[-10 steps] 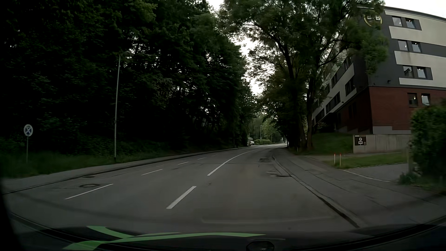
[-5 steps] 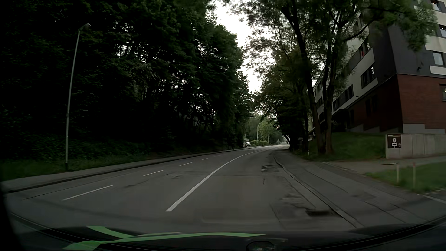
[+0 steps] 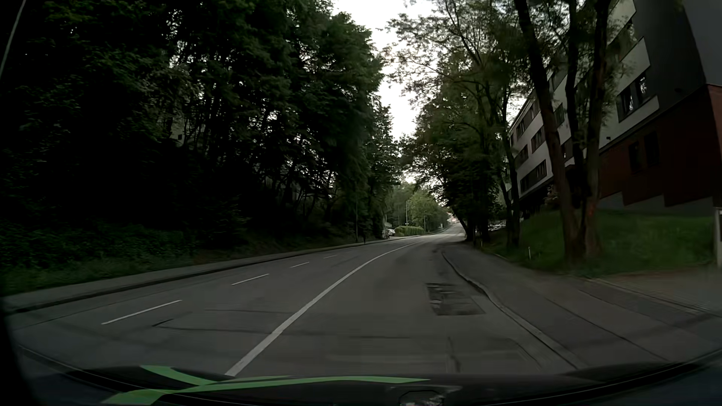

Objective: Follow the waypoints while adhering to traffic rules and regulations

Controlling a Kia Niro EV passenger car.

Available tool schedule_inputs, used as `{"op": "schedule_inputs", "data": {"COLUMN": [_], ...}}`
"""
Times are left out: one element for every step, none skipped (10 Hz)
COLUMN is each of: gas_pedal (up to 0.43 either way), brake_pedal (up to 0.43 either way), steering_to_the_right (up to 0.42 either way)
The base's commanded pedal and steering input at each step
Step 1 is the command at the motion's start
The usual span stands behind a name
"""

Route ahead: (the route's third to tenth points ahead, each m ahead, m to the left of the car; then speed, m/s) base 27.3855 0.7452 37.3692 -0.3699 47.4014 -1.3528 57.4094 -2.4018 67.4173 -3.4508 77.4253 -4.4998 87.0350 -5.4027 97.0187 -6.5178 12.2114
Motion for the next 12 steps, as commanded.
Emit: {"op": "schedule_inputs", "data": {"gas_pedal": [0.177,0.177,0.177,0.177,0.177,0.177,0.177,0.169,0.169,0.169,0.169,0.169], "brake_pedal": [0.0,0.0,0.0,0.0,0.0,0.0,0.0,0.0,0.0,0.0,0.0,0.0], "steering_to_the_right": [0.018,0.018,0.018,0.017,0.016,0.015,0.014,0.014,0.015,0.014,0.012,0.009]}}
